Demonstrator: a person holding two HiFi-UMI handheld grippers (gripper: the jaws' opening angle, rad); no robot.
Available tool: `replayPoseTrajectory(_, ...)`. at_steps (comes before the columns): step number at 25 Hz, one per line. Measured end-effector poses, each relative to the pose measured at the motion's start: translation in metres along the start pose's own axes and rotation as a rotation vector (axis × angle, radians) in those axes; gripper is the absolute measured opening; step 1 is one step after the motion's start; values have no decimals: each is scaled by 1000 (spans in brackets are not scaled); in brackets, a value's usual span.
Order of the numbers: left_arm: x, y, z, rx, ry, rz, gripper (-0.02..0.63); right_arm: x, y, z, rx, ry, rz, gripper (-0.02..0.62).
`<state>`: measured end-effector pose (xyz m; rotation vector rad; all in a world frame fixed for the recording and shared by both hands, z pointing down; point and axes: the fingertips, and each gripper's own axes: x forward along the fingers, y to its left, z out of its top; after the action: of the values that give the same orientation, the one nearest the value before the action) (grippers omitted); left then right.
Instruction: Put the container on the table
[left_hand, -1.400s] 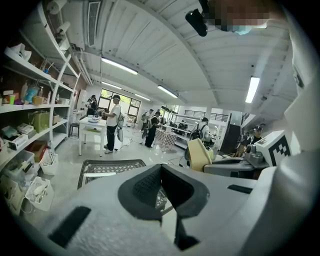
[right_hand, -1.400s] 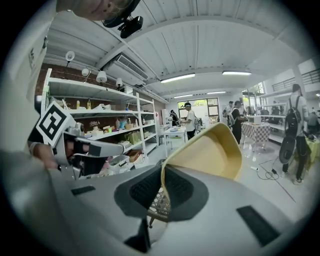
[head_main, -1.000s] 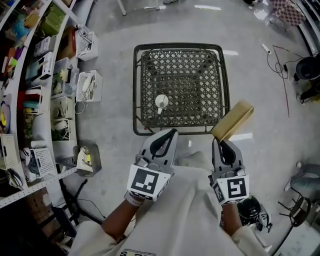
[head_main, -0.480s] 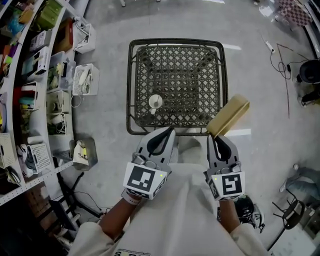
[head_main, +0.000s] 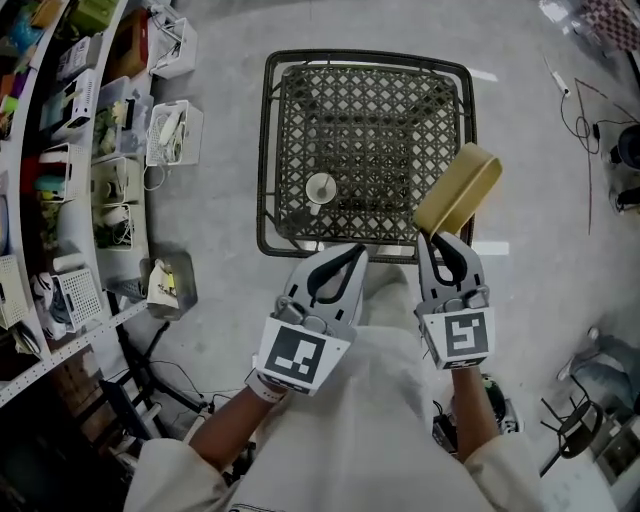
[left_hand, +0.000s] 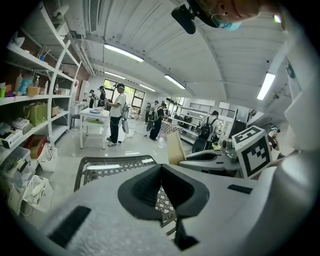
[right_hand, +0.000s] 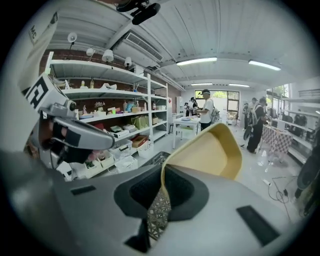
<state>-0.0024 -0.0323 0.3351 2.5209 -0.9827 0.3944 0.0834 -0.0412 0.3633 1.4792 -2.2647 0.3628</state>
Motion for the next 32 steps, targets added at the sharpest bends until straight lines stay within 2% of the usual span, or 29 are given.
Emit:
replayPoseTrajectory(5, 9, 9, -16, -24, 27, 8, 25, 35, -3, -21, -60, 63, 23, 32)
replayPoseTrajectory(7, 20, 17, -20, -3, 32, 10, 25, 53, -11, -27, -87, 74, 27, 32)
replayPoseTrajectory(10, 32, 24, -29, 22, 47, 15, 25, 74, -27, -47, -73, 103, 23, 32)
replayPoseTrajectory(17, 51, 37, -32, -48, 41, 46, 25, 122, -71, -91, -58, 187, 16, 32)
replayPoseTrajectory(27, 89, 55, -55, -43, 87, 72, 25, 184, -116, -134, -68, 245, 32, 32)
replayPoseTrajectory(32, 106, 60, -61, -69, 99, 86, 25, 209, -132, -150, -79, 282, 54, 32)
